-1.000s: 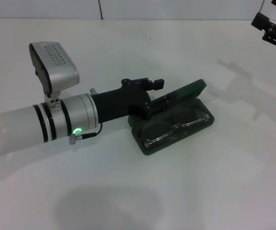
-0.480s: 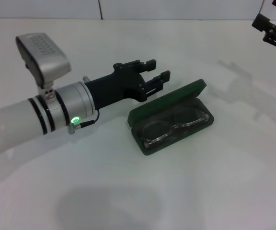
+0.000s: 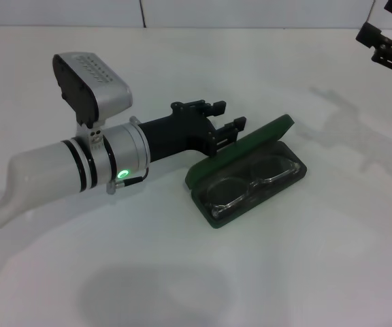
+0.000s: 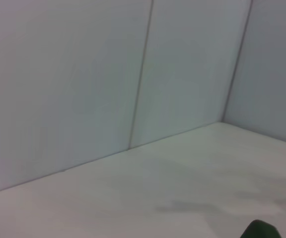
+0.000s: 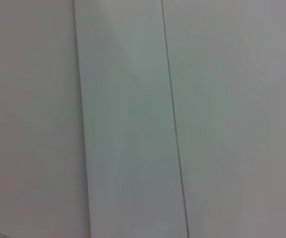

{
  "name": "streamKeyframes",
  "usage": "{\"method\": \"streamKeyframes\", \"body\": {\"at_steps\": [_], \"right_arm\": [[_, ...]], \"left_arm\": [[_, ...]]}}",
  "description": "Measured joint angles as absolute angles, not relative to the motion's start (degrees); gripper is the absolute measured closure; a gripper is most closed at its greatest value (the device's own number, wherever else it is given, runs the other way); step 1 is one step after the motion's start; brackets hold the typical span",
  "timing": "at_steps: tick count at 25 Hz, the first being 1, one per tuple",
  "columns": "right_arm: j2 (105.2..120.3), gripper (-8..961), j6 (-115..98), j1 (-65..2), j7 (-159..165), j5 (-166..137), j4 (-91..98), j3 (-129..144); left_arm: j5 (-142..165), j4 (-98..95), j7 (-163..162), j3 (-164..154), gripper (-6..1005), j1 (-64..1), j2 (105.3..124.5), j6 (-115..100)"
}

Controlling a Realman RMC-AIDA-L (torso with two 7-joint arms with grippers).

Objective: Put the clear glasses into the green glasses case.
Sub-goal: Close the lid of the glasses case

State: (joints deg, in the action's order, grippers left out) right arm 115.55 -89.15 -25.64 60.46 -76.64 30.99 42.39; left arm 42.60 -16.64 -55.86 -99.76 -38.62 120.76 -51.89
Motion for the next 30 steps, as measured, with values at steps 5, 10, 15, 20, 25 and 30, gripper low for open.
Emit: {"method": "streamKeyframes", "body": {"at_steps": [5, 10, 15, 20, 25, 30], "right_arm": [[115.4, 110, -89.17, -25.3, 60.46, -76.67, 30.95, 42.13], [115.42, 110, -89.23, -24.95, 59.81, -76.66, 30.93, 42.08], [115.36, 110, -89.54, -24.71, 59.88, -77.24, 31.03, 42.65], [112.26, 111, -89.39, -26.05, 70.48, -89.3, 33.75, 45.49], [108.97, 111, -90.08, -29.95, 84.13, -105.1, 33.26, 49.89], [110.11, 111, -91.72, -32.28, 90.59, -115.0, 32.95, 50.76]], "left_arm": [[42.4, -18.42, -55.92, -103.18, 484, -37.51, 120.76, -52.95], [42.31, -20.58, -55.67, -106.07, 485, -35.29, 120.76, -52.7], [41.08, -20.98, -54.55, -107.31, 485, -34.19, 120.76, -52.72], [39.53, -21.07, -53.67, -107.83, 484, -33.88, 120.76, -52.92], [39.46, -21.1, -53.5, -107.84, 484, -34.02, 120.76, -52.92], [39.42, -21.1, -52.97, -107.84, 485, -34.18, 120.76, -53.01]]}}
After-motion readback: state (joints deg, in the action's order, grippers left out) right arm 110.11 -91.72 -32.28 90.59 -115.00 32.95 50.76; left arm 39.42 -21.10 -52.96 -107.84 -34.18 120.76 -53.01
